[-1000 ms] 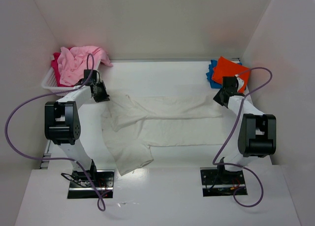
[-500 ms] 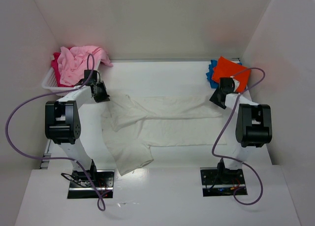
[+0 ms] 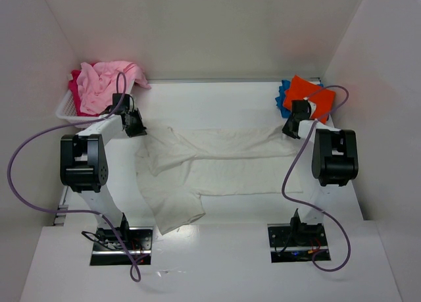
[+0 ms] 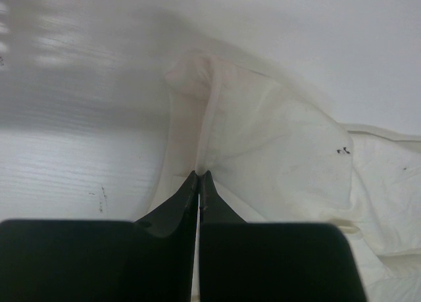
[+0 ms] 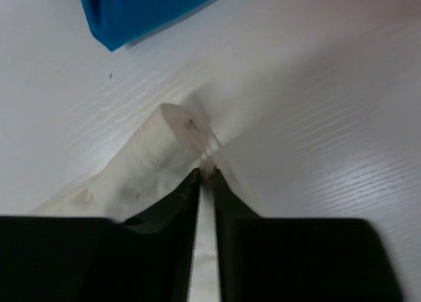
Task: Fold and stack the t-shirts
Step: Fold the flattened tshirt in 1/3 of the way
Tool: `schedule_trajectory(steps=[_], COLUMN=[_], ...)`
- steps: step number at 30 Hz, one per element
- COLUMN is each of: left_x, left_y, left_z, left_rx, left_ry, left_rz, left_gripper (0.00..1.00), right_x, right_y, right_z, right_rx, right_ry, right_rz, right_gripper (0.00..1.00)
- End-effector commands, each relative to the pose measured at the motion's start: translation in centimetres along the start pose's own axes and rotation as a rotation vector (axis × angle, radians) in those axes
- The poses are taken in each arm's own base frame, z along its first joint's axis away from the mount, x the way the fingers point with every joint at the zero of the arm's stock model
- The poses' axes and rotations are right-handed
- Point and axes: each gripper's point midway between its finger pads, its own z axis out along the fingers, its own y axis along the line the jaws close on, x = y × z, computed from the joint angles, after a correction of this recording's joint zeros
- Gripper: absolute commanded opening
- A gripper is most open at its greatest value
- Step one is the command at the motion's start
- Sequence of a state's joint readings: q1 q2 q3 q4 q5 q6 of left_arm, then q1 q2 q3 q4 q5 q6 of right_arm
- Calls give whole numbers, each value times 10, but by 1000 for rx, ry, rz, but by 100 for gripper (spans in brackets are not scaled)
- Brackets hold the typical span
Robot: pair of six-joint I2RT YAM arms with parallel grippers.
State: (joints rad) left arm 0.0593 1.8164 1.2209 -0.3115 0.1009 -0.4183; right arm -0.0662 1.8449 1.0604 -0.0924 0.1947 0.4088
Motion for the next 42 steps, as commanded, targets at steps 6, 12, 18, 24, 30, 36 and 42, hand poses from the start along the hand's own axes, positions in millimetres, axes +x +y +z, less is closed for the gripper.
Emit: schedule_trajectory(steps=[6,12,18,24,30,36,42], left_x=[-24,-34,-51,-60,-70,-73,-64], left_y=[3,-1,-10,-12,-13,-14,-14], left_z=[4,2,-2,-3,-4,1,6], left_rx=[-13,-3,23,23,19,18,31], left_ry=[-72,-99,-142,-161,-186,-186,-157], left_rz=[11,5,12,14,15,15,5], left_gripper=[0,0,0,0,0,0,2], right_x=[-27,-65,-96,-107,-109,-119,-106], right_y=[12,8,6,10,12,17,7], right_z=[9,-12,-28,-31,-28,-34,-21], right_rx=[-30,-30,-49,-66,-70,-91,-59], right_ry=[-59,-153,-220,-244,-255,-281,-247], right_rz=[-7,14,35,32,34,38,42], right_gripper=[0,0,0,0,0,0,0])
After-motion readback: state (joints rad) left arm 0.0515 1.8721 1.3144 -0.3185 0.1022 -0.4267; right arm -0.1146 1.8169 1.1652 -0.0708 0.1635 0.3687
